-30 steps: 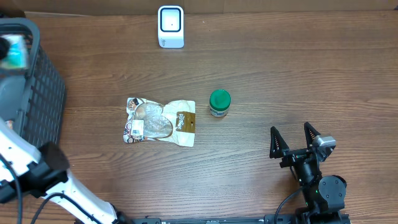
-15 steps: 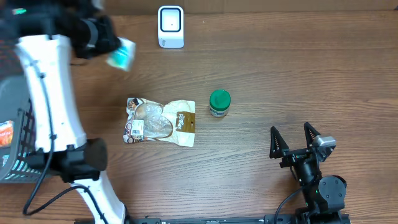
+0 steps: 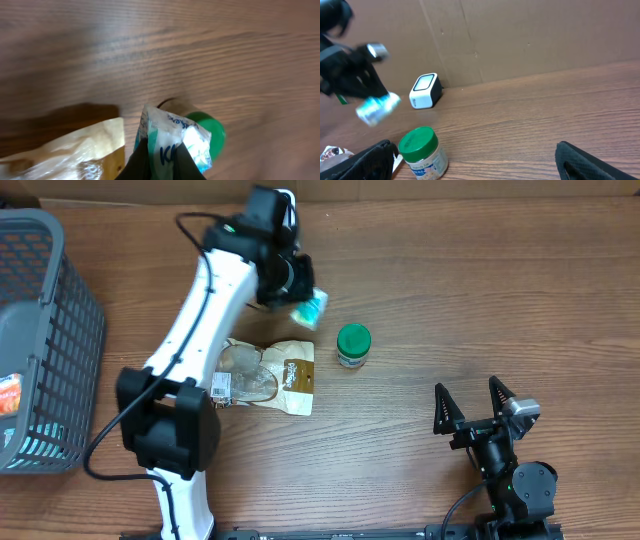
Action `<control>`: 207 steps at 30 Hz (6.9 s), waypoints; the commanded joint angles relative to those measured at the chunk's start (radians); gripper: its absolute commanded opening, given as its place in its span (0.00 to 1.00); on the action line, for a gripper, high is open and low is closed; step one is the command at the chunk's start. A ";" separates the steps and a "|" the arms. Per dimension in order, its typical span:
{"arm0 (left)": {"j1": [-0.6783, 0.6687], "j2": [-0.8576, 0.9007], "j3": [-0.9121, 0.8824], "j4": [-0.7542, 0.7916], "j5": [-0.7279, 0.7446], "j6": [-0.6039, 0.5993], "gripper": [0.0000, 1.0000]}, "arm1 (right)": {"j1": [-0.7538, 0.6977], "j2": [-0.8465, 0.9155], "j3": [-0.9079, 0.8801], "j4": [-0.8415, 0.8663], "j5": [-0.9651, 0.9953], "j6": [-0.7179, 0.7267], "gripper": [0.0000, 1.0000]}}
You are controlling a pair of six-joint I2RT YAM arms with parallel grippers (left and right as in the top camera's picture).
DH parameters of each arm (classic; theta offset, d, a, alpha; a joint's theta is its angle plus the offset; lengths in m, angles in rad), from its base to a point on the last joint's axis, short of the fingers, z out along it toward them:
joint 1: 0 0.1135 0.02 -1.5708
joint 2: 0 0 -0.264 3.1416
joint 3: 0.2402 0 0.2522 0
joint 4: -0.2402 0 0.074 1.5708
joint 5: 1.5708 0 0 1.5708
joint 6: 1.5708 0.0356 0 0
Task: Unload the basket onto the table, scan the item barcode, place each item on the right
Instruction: 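Carry the tissue pack with the left gripper and place it beside the jar, then reach the left gripper into the basket and grasp the orange tissue pack, then carry the orange tissue pack with the left gripper and set it beside the green pack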
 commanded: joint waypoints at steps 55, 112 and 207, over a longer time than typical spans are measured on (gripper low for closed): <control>-0.094 -0.107 -0.069 0.113 -0.235 -0.029 0.94 | 0.005 -0.010 -0.010 0.003 0.006 -0.005 1.00; 1.023 -0.141 -0.359 0.280 -0.535 0.629 0.72 | 0.005 -0.010 -0.010 0.003 0.006 -0.005 1.00; -0.177 0.145 -0.060 0.056 -0.523 -0.092 0.04 | 0.005 -0.010 -0.010 0.003 0.006 -0.005 1.00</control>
